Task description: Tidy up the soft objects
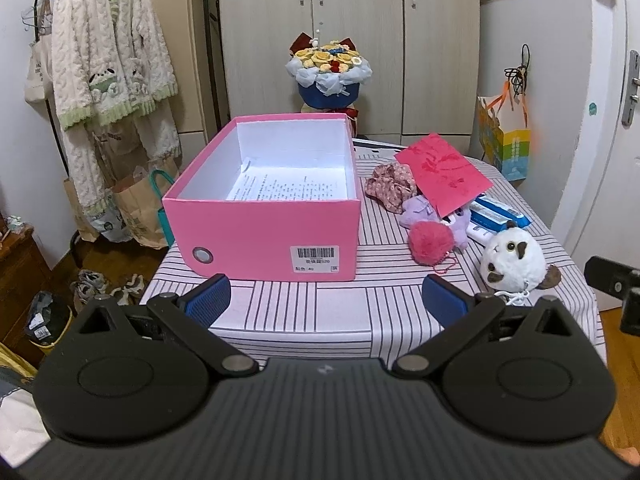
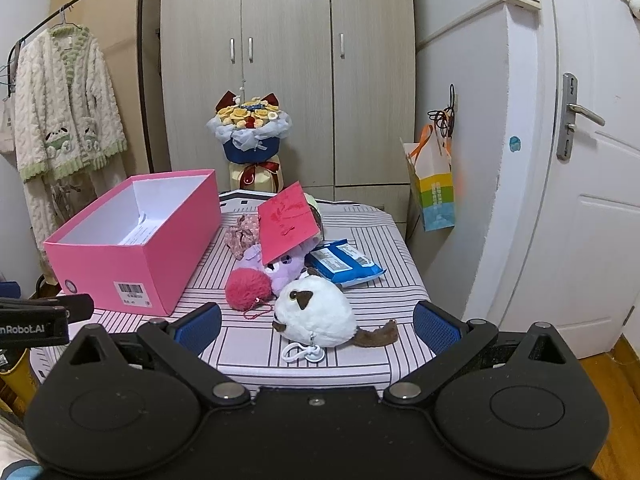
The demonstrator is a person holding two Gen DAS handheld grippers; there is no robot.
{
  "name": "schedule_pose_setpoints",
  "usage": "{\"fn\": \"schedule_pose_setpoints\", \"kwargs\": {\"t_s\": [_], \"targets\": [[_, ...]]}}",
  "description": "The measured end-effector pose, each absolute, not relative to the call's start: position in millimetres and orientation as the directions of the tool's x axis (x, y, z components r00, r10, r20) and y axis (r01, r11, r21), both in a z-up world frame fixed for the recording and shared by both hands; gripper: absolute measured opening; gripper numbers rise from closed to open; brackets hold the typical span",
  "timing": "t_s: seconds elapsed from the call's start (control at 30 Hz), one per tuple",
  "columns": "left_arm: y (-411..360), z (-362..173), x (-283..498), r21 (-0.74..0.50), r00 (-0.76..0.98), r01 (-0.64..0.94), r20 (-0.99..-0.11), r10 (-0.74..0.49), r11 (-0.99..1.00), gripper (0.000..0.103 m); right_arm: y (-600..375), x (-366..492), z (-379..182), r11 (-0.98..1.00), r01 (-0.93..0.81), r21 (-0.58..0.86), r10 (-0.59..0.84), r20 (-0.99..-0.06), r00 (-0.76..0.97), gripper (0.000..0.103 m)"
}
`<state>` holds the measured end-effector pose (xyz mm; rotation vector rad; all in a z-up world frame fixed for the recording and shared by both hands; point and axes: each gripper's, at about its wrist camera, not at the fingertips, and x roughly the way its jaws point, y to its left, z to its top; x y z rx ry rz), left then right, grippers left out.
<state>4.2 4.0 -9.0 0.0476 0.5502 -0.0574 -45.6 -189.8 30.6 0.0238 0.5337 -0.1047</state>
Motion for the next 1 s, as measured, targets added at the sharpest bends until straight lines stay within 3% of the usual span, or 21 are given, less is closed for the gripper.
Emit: {"fn": "schedule_pose_setpoints", "kwargs": {"t_s": [0.47,0.7,1.0], "targets": [[-1.1,-8.0,-3.6,0.055,0.868,0.09,-0.494,-0.051,0.994,0.103,-189.5,-47.0,31.7,0.995,0.102,-0.013,-0.095,-0.504,0.858,0.103],[-1.7,-11.9,-15.5,0.068,0.914,0.093,-0.401,-0.058,0.993,0.103,-188.5,-52.1,33.8,0.997,0.077,-0.018,-0.076,-0.481,0.873,0.103],[-5.4,-9.4,-12.8,0.07,0.907,0.12,-0.414,-0.08,0.99,0.103,-184.3,-54.2,37.4,0.997,0.037,-0.062,-0.061,-0.459,0.886,0.103]]}}
